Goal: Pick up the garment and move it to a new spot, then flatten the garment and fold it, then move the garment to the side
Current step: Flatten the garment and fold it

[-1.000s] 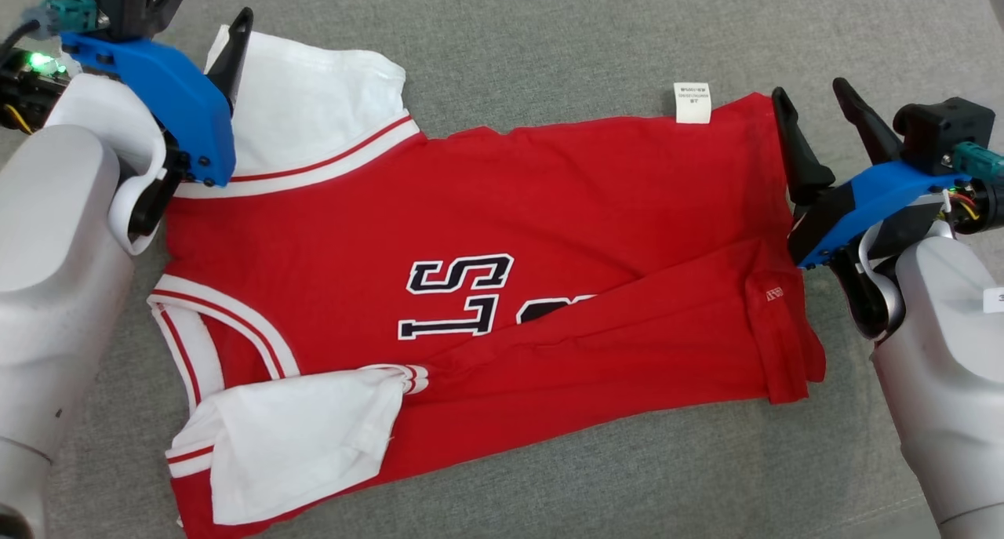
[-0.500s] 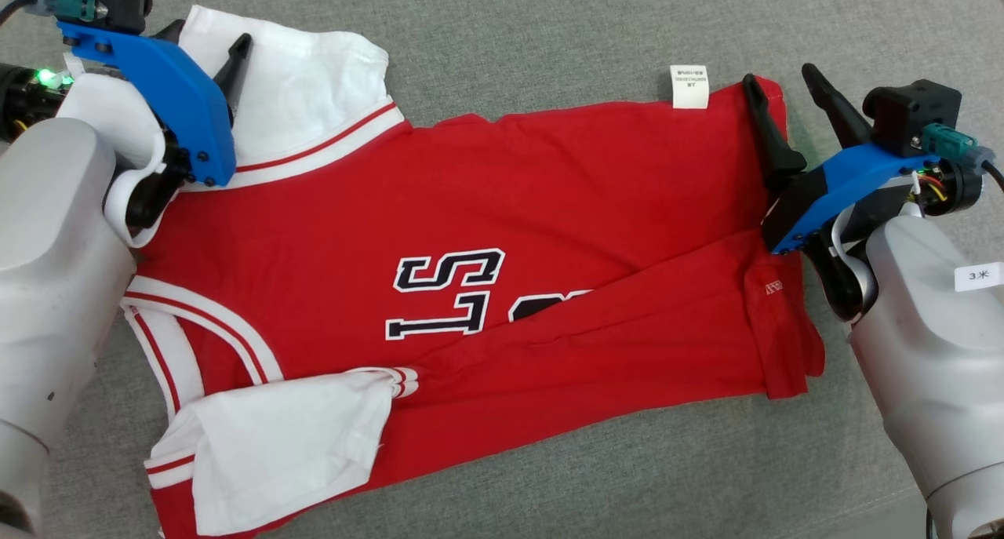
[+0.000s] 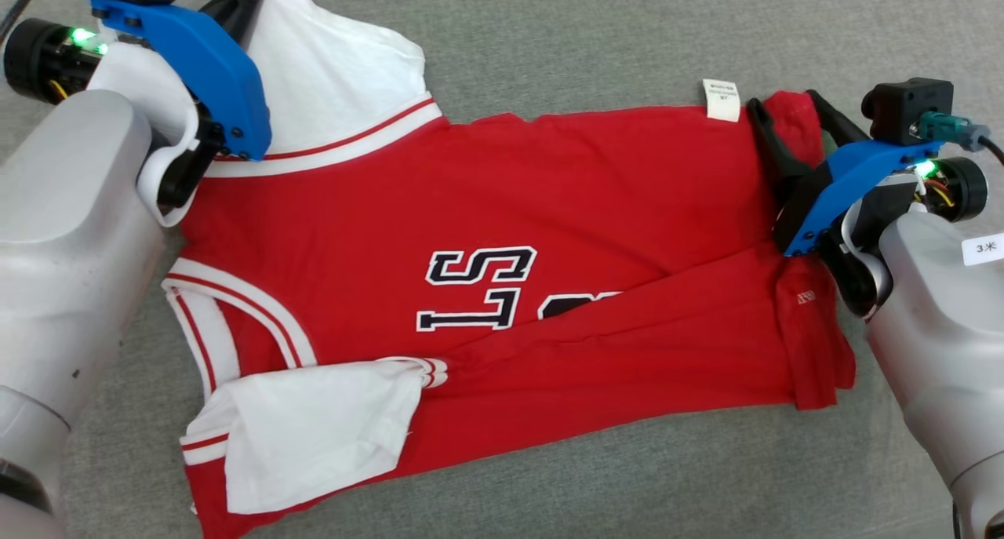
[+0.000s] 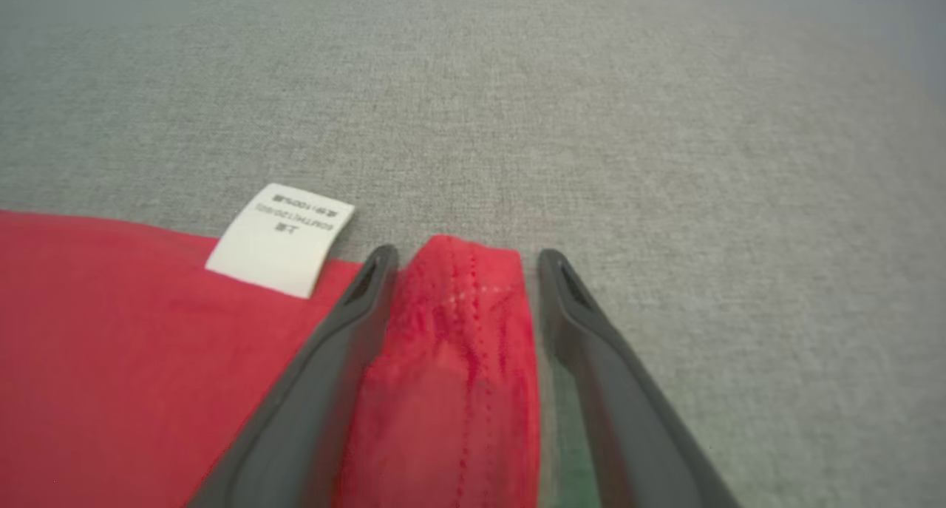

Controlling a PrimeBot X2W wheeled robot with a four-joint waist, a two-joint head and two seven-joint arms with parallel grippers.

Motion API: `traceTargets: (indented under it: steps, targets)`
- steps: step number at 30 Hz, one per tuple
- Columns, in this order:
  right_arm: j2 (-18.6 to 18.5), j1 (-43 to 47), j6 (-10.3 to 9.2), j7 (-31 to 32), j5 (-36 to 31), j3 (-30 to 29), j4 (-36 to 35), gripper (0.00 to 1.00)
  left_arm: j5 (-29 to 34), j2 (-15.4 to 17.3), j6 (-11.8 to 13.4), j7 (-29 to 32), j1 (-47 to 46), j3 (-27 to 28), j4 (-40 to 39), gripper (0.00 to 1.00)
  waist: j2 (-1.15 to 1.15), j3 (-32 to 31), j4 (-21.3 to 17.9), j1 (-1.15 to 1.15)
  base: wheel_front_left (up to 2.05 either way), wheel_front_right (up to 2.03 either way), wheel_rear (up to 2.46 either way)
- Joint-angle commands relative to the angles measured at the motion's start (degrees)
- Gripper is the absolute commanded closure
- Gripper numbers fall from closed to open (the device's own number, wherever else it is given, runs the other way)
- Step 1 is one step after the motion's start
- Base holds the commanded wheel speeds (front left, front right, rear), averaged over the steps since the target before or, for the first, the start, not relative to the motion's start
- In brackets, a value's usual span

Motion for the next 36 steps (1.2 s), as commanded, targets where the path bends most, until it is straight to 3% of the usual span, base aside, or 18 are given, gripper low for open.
traceTargets:
  steps: [1, 2, 3, 4, 5, 11, 19, 28, 36]
  targets:
    - [-0.5, -0.9, 0.02, 1.0, 0.8, 0.8, 0.5, 0.00, -0.3, -0.1, -0.1, -1.0, -1.1, -0.6, -0.2, 1.00, 0.00, 0.1, 0.6, 0.00, 0.00, 0.00, 0.00]
    - [-0.6, -0.9, 0.02, 1.4, 1.6, 1.2, 0.5, 0.00, -0.6, -0.3, -0.1, -1.5, -1.2, -0.8, -0.4, 1.00, 0.00, 0.1, 1.0, 0.00, 0.00, 0.00, 0.00]
    - [-0.5, -0.8, 0.02, 2.1, 2.4, 1.6, 0.6, 0.45, -0.9, -0.4, -0.1, -1.9, -1.3, -1.1, -0.5, 1.00, 0.00, 0.0, 1.2, 0.00, 0.00, 0.00, 0.00]
    - [-0.5, -0.8, 0.02, 2.9, 3.2, 2.1, 0.5, 0.83, -1.1, -0.5, -0.1, -2.5, -1.4, -1.5, -0.7, 1.00, 0.00, 0.0, 1.5, 0.00, 0.00, 0.00, 0.00]
    - [-0.8, -0.9, 0.02, 3.3, 3.7, 2.7, 0.4, 1.00, -1.4, -0.5, -0.1, -3.1, -1.4, -1.8, -0.7, 1.00, 0.00, -0.1, 1.7, 0.00, 0.00, 0.00, 0.00]
    - [-3.3, -3.2, 0.00, 0.4, 4.6, 3.1, -0.8, 1.00, -1.9, -0.6, -0.1, -8.6, -2.7, -1.8, 0.5, 1.00, 0.00, -1.2, 2.6, 0.00, 0.00, 0.00, 0.00]
    - [-1.8, -4.7, 0.01, -5.2, 2.3, 2.5, 3.6, 1.00, -3.7, -2.2, -0.1, -13.2, -1.0, -3.5, -0.8, 1.00, 0.00, -3.6, 4.6, 0.00, 0.00, 0.00, 0.00]
    - [-2.4, 1.0, 0.01, -8.6, 1.6, 0.7, 4.5, 1.00, -4.5, 1.2, 0.1, -17.7, 7.1, -5.4, -10.5, 1.00, 0.00, -7.0, 6.7, 0.00, 0.00, 0.00, 0.00]
    - [-3.3, 8.6, 0.01, -8.8, -1.1, -6.2, -2.6, 1.00, -3.4, 5.3, 6.0, -18.5, 19.8, -3.8, -25.1, 1.00, 0.00, -8.9, 8.3, 0.00, 0.00, 0.00, 0.00]
